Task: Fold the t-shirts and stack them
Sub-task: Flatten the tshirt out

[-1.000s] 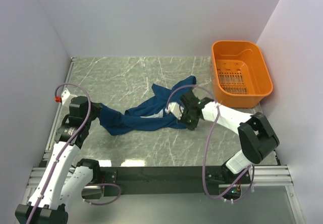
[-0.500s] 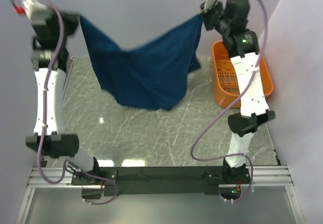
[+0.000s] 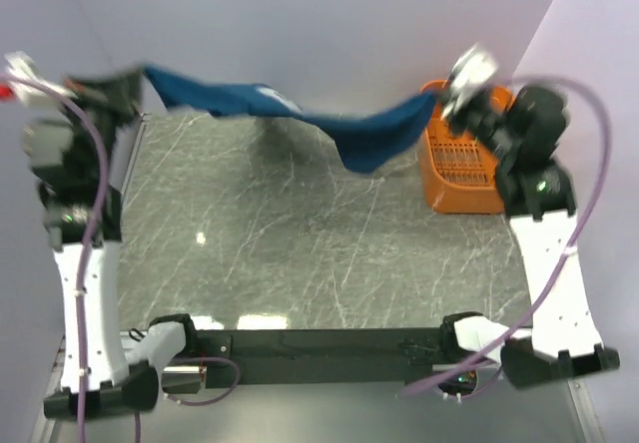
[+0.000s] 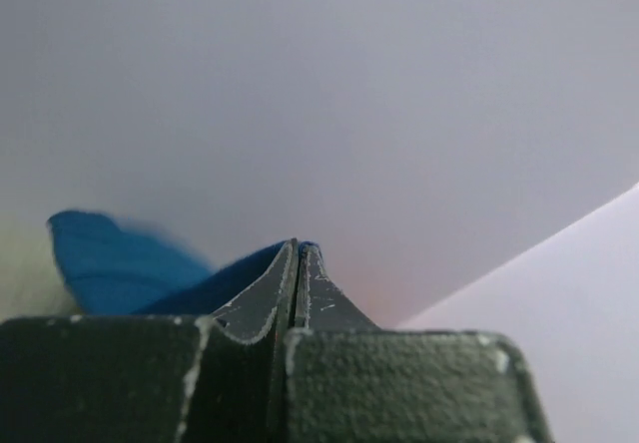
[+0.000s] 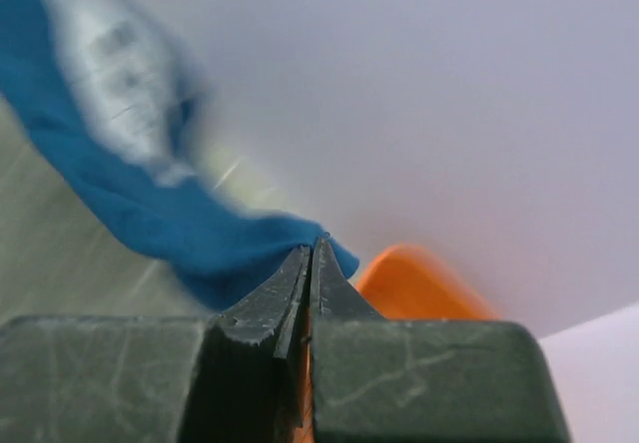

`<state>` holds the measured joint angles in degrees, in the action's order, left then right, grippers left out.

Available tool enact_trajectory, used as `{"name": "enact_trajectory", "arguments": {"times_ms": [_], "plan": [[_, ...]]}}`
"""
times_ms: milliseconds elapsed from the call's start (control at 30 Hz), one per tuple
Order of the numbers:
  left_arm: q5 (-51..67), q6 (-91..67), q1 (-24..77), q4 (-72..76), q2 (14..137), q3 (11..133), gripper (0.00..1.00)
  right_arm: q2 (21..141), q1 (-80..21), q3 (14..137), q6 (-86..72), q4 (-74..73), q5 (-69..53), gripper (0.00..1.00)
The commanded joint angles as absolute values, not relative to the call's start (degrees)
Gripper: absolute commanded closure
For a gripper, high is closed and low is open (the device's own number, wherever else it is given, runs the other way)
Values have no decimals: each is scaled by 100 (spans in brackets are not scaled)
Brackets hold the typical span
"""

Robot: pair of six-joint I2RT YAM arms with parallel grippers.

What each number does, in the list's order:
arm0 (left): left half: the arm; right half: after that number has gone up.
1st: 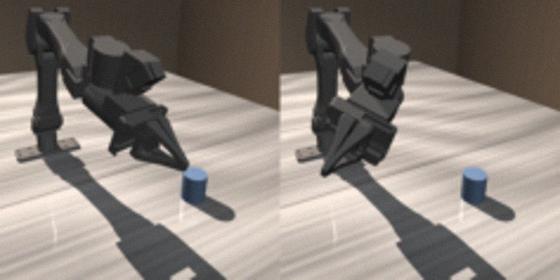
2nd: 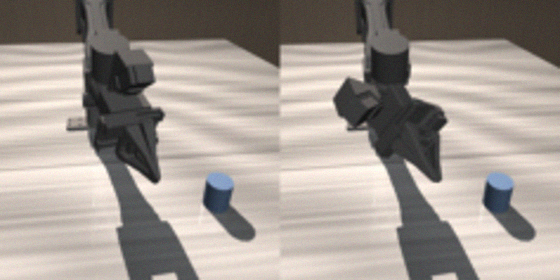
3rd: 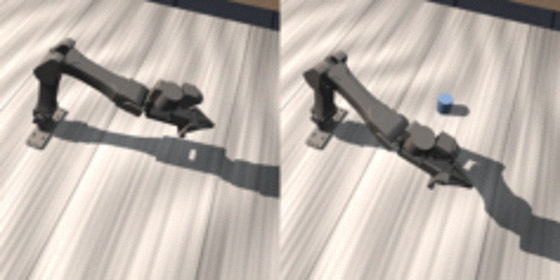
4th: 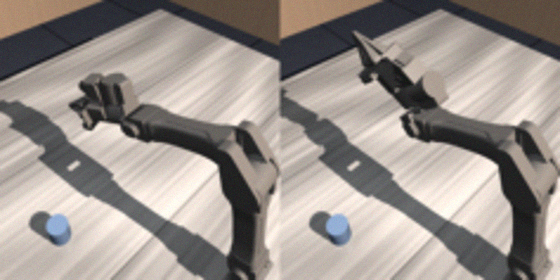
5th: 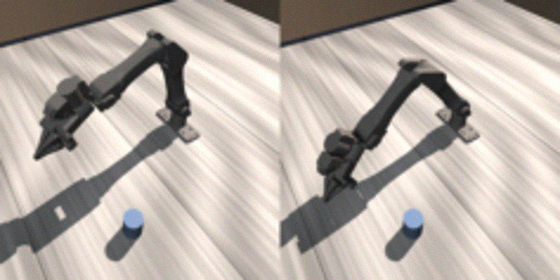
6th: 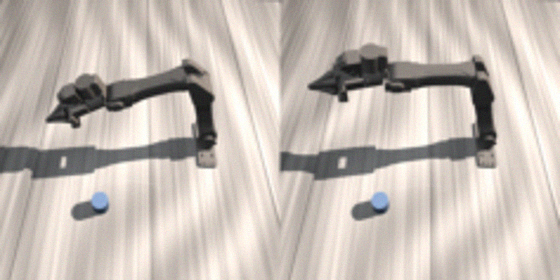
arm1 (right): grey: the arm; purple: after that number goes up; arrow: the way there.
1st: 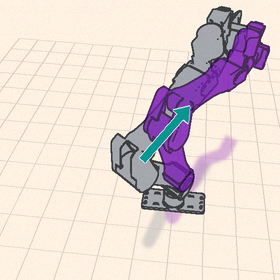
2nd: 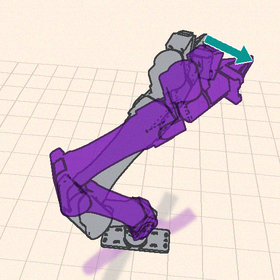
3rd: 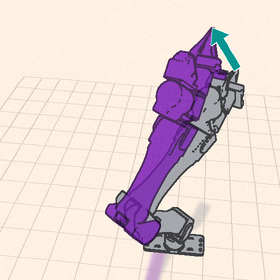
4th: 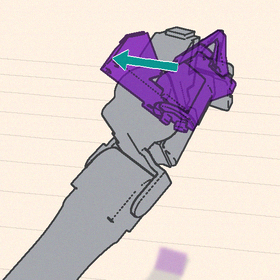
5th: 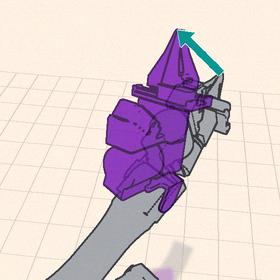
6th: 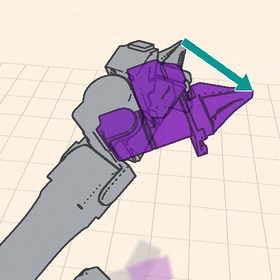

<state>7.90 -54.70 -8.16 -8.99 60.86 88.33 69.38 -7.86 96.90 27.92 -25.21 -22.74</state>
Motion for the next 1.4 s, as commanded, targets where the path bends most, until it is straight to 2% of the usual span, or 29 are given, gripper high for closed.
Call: {"name": "enact_trajectory", "arguments": {"times_ms": [0,167,233,367,567,833,1000,1033,1067,1100,1133,1167,1233,1367], "plan": [[1379,-5353,-817,-966,5331,6895,99,6427,-809,7984,3839,-3021,-3461,100],[1600,-5352,-782,-2414,3905,4908,99,5968,-826,5762,4973,-4120,-3989,100],[1363,-5326,-782,-3082,3158,4712,100,5775,-853,5302,5342,-4507,-4052,100],[477,-5291,-791,-4864,2269,5086,100,5485,-932,4292,5721,-4790,-3842,100],[-474,-5265,-791,-5756,1872,5967,100,5493,-958,3982,6179,-5239,-3639,100],[1167,-5458,-791,-5590,1460,4326,99,5871,-1046,3973,6363,-5423,-3393,100],[2046,-5142,-791,-5880,1038,4324,99,5757,-1046,3990,6608,-5711,-3366,98],[2239,-5063,-791,-5854,1020,4394,87,5766,-1055,4086,6644,-5782,-3392,92],[2363,-4949,-791,-5854,1011,4490,68,5783,-1046,4165,6618,-5827,-3471,66],[2347,-4887,-782,-5862,1019,4622,49,5783,-1037,4270,6575,-5923,-3524,56],[2199,-4739,-791,-5862,1054,4980,26,5792,-1037,4550,6487,-5924,-3585,50],[2041,-4668,-791,-5880,1159,5183,21,5809,-1046,4709,6382,-5924,-3743,45],[1575,-4501,-791,-5705,1300,5622,18,5888,-1046,5217,6048,-5836,-3919,41],[1090,-4570,-791,-4863,2071,5398,16,6589,-1098,5800,4539,-4775,-3886,39]]}}
